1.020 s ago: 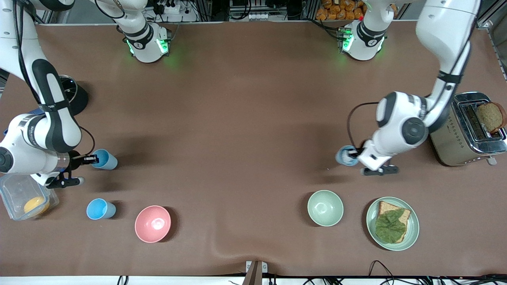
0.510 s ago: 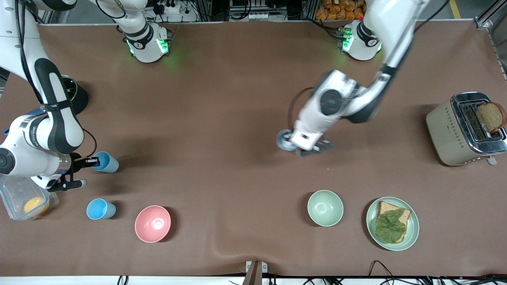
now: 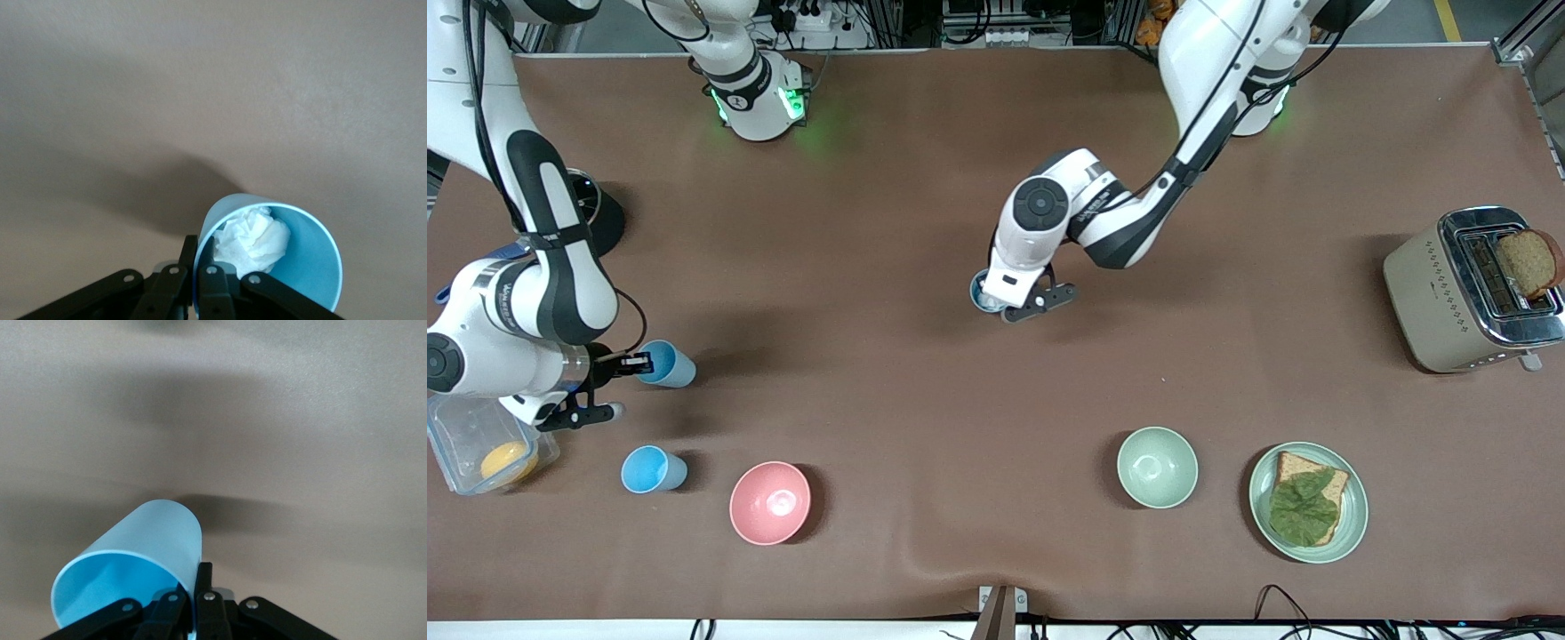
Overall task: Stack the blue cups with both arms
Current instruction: 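Carry the small blue cup with the left gripper to the table middle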
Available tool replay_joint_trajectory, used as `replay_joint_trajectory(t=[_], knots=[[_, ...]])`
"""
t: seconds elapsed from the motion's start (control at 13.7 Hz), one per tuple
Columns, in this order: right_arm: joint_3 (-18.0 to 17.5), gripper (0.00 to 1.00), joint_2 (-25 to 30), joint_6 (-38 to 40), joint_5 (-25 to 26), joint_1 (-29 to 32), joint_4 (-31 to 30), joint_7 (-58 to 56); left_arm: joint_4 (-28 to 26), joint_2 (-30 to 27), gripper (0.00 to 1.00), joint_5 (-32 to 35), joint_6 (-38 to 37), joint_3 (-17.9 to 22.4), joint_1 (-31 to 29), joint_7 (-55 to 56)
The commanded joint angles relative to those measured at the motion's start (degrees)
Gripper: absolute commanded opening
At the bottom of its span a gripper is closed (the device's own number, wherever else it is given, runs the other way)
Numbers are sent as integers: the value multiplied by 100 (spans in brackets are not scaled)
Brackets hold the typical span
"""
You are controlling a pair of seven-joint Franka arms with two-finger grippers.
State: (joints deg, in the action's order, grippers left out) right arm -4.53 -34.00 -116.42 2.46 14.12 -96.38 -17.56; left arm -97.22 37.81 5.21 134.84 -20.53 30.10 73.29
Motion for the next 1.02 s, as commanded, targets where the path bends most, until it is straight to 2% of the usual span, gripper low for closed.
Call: replay_joint_trajectory(t=[0.0, 0.07, 0.15, 0.22, 0.51, 0.8, 0.87, 0.95], knots=[[-21, 0, 113, 128, 105, -14, 6, -1, 151, 191, 0, 401, 209, 76, 181, 413], [-21, 0, 130, 155, 105, -14, 23, -1, 160, 192, 9, 463, 218, 76, 189, 519], [-30, 0, 139, 216, 105, -14, 67, -1, 169, 183, 67, 463, 218, 76, 181, 546], [-39, 0, 139, 321, 97, -41, 163, -10, 203, 139, 100, 463, 218, 76, 181, 555], [-30, 0, 139, 857, 97, -260, 576, 16, 239, -413, 100, 481, 78, 76, 76, 713], [-65, 0, 192, 1015, 27, -391, 795, 25, 388, -1248, 100, 726, -746, 76, -354, 424], [-74, 0, 244, 1303, -61, -540, 866, 68, 406, -1441, 100, 771, -992, 76, -486, 205], [-65, 0, 332, 1489, -436, -672, 954, 95, 397, -1669, 100, 771, -1125, 76, -661, -40]])
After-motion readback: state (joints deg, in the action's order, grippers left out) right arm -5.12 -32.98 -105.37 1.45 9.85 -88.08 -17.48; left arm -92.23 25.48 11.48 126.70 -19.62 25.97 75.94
